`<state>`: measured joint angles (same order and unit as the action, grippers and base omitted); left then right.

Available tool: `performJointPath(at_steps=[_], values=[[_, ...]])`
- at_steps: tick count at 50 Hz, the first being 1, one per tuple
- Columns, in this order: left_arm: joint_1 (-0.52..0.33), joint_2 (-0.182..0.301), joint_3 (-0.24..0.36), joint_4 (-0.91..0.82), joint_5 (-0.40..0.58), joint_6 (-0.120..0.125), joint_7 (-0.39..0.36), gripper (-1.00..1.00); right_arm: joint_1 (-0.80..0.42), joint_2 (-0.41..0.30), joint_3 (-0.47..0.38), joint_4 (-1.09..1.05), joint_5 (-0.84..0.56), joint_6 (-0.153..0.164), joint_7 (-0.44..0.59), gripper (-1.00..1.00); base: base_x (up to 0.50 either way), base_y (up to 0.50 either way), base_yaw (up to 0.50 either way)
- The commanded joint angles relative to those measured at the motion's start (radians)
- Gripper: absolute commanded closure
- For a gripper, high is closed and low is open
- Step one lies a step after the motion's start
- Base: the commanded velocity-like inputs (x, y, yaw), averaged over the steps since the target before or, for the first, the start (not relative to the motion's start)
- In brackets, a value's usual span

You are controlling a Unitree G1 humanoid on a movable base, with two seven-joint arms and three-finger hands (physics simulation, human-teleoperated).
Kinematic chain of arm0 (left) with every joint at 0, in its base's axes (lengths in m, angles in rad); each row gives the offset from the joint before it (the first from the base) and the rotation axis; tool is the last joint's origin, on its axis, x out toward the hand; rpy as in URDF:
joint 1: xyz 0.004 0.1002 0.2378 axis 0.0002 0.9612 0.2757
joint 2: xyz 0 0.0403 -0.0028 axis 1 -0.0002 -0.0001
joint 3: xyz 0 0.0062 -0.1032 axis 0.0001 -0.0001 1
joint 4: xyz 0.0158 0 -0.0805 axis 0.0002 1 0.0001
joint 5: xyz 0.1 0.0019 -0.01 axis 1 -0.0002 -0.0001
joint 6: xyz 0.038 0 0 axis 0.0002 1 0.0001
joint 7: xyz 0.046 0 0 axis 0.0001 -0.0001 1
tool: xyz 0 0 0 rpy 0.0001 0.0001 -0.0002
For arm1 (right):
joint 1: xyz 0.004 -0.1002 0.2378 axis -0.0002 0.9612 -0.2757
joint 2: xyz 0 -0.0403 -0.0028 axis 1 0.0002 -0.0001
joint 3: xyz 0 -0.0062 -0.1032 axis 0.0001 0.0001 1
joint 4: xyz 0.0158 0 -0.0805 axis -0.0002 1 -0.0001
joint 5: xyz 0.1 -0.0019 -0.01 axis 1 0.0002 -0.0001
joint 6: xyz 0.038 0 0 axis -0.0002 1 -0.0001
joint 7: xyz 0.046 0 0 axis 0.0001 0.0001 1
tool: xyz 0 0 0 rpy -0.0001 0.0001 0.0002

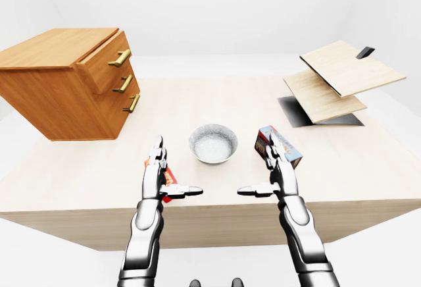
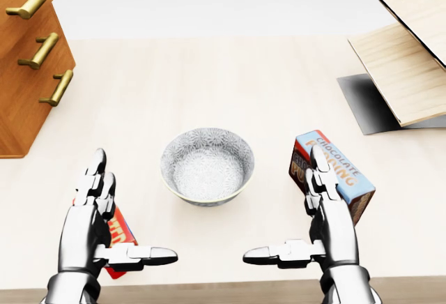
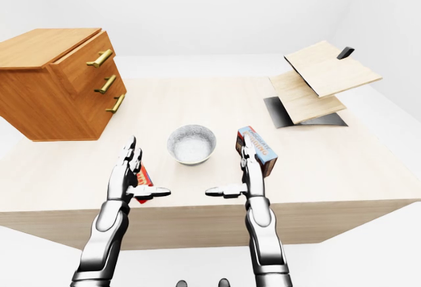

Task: Close the top drawer of the cabinet and put the bowl on top of it.

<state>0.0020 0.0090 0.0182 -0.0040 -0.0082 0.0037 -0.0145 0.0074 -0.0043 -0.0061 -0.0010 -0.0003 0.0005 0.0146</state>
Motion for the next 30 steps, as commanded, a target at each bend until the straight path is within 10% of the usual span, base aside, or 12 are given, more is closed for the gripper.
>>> performJointPath(at_steps=[1, 30], values=[[0.011, 0.016, 0.033, -0.026, -0.014, 0.012, -0.025, -1.00, 0.029, -0.003, -0.005, -0.025, 0.011, 0.004, 0.034, -1.00, 0.00, 0.00, 0.00], [0.209, -0.006, -0.027, -0.320, 0.049, 0.023, -0.033, -1.00, 0.247, 0.000, 0.013, -0.396, 0.038, 0.065, 0.073, -1.00, 0.00, 0.00, 0.00]])
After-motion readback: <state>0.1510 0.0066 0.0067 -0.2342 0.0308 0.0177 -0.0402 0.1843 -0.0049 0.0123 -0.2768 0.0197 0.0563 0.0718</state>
